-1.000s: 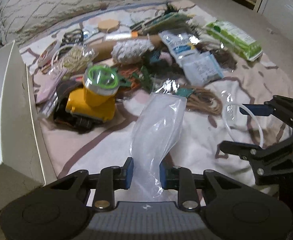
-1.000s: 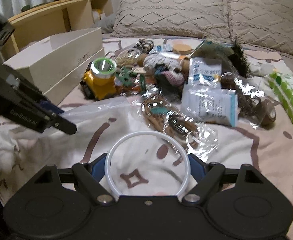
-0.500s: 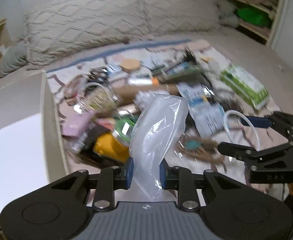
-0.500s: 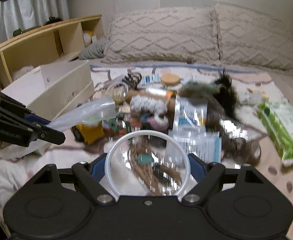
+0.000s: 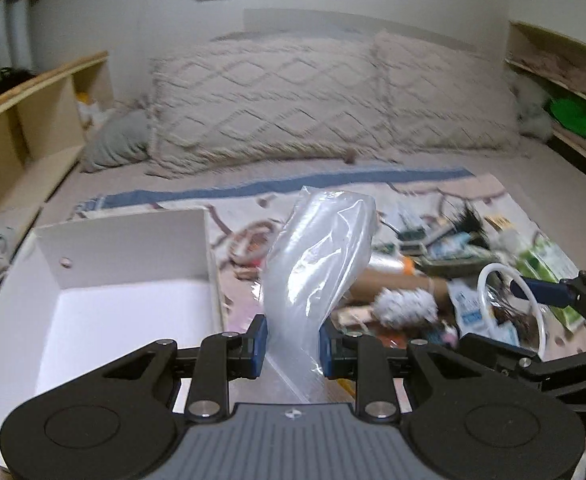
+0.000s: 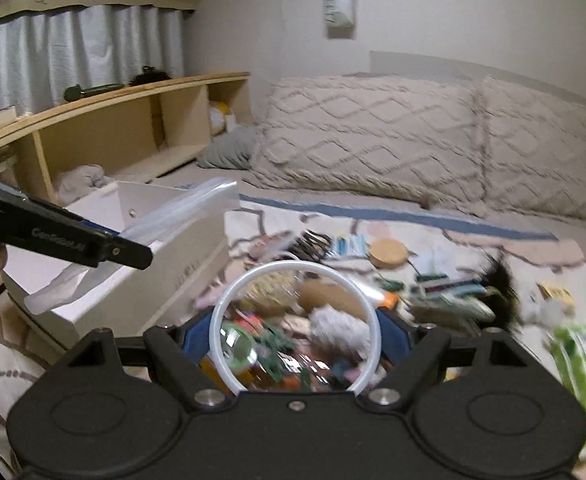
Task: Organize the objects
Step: 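Lift the bag and ring and carry both toward the white box, then open the left gripper to drop the bag while the right gripper releases the ring into the box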
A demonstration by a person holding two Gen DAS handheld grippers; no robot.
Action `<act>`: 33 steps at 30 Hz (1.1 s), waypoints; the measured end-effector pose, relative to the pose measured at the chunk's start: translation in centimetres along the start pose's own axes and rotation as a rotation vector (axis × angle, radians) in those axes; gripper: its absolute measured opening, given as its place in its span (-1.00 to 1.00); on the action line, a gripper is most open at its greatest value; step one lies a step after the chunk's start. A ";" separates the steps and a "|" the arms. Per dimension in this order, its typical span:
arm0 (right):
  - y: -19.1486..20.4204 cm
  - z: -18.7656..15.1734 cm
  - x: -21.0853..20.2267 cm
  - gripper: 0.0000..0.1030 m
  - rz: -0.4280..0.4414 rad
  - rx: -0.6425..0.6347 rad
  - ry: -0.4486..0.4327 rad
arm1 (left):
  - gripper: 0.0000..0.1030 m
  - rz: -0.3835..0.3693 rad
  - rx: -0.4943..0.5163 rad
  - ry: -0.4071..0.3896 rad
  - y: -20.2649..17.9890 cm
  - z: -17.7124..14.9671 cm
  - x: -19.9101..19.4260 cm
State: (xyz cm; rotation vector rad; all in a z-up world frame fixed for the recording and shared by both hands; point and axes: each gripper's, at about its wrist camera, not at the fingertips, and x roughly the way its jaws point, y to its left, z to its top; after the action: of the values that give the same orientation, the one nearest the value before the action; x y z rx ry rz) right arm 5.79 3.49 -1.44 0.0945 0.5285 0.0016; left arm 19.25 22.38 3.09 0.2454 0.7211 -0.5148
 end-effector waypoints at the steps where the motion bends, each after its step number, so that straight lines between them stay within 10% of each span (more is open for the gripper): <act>1: 0.2 0.4 0.3 0.62 0.007 0.001 -0.002 | -0.45 0.009 -0.008 -0.010 0.5 0.2 -0.1; 33: 12.4 6.9 10.7 0.62 0.222 -0.025 0.093 | -0.45 0.289 -0.324 0.128 15.8 -1.9 3.0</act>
State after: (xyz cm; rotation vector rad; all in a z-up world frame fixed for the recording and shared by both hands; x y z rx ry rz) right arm 18.81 15.51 0.20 0.1285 0.6085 0.2307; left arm 28.46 35.42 0.25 0.0764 0.8655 -0.1040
